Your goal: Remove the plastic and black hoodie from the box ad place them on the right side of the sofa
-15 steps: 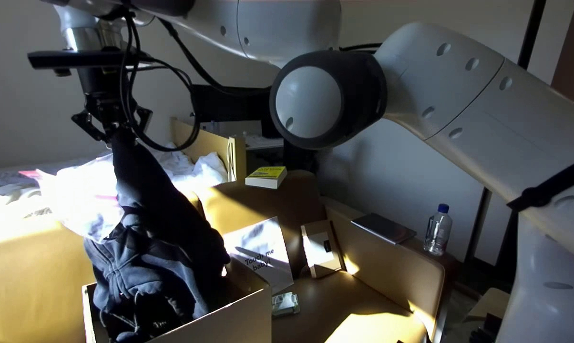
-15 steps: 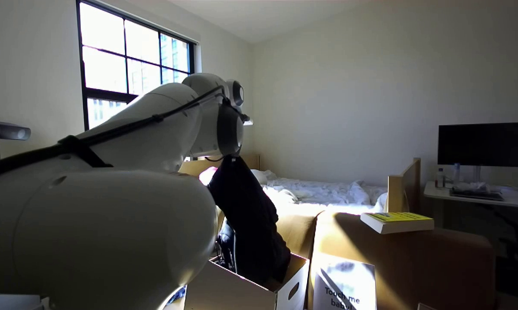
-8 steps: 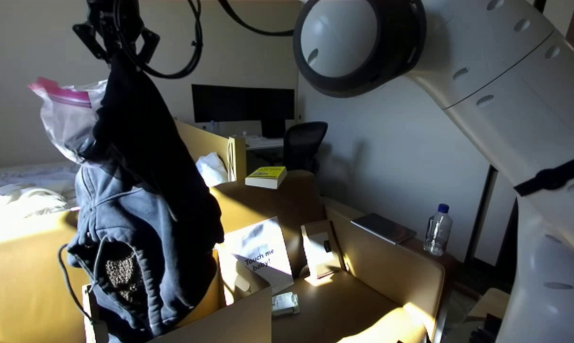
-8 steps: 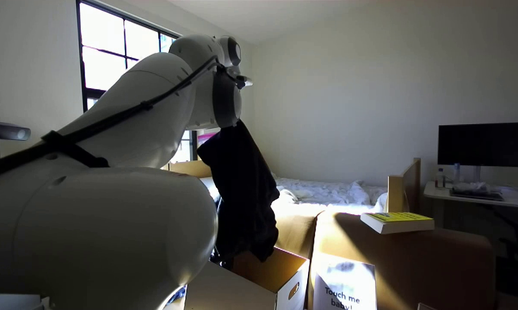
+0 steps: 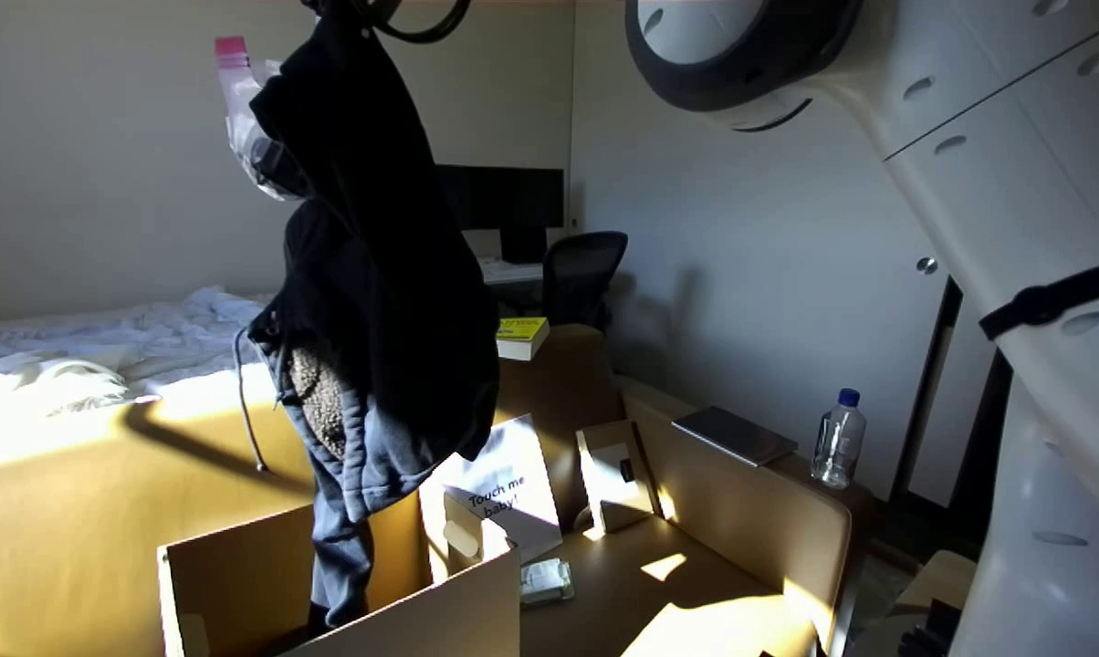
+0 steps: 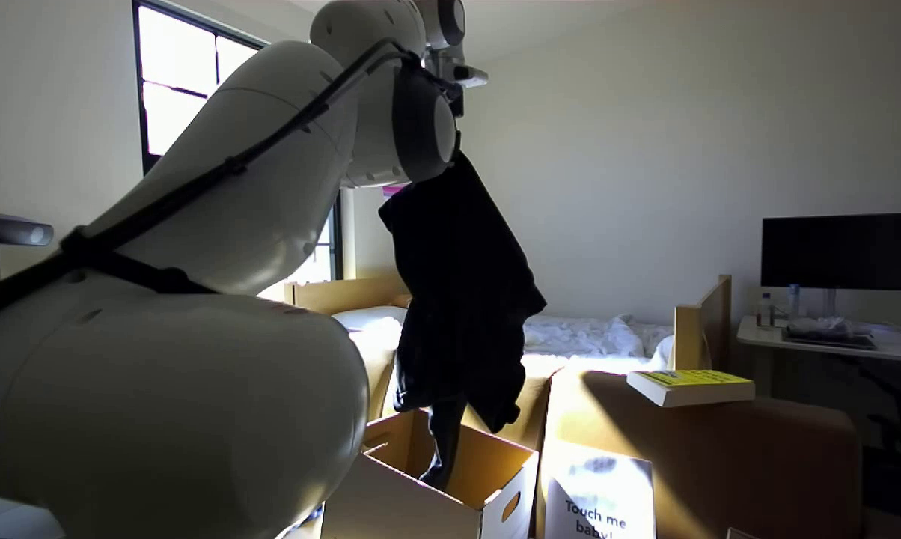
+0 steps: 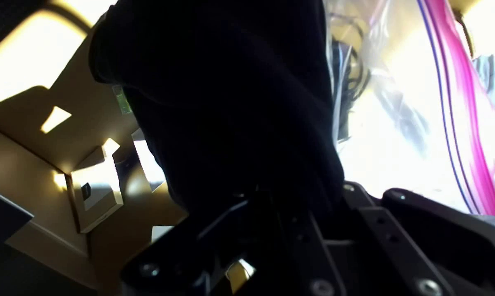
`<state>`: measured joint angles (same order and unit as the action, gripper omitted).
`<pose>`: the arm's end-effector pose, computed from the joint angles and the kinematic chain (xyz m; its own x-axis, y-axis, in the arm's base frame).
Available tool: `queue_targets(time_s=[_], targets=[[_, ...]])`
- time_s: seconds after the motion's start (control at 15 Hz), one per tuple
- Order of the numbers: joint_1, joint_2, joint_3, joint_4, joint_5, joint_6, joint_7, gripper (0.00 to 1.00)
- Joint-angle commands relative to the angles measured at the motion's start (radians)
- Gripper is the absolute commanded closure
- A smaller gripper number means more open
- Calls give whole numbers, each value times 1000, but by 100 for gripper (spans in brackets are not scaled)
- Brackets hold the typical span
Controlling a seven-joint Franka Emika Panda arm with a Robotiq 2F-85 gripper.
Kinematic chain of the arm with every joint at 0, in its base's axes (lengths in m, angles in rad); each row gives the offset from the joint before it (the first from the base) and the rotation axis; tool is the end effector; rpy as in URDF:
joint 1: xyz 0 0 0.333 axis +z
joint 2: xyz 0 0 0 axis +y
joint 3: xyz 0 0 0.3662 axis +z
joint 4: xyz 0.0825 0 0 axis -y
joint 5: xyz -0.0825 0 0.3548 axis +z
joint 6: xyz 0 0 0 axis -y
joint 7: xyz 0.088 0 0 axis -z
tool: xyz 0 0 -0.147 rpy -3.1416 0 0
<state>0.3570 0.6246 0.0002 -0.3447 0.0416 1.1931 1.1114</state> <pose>0.6021 0.2321 0.7269 0.7355 -0.6742 0.0677 -0.6492 -0.7298 -0.2144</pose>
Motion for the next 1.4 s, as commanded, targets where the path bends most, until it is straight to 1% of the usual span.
queue_targets(time_s=[0.0, 0.27, 0.47, 0.73, 0.8, 1.33], targets=[[-183, -24, 56, -5, 108, 31, -5, 96], [-378, -24, 84, -14, 214, 49, -25, 96], [-500, -24, 105, -13, 280, 77, -53, 96], [-620, -32, 132, -15, 358, 123, -84, 96], [-646, -35, 135, -20, 376, 128, -61, 96], [-833, -25, 185, -30, 523, 177, -47, 96]])
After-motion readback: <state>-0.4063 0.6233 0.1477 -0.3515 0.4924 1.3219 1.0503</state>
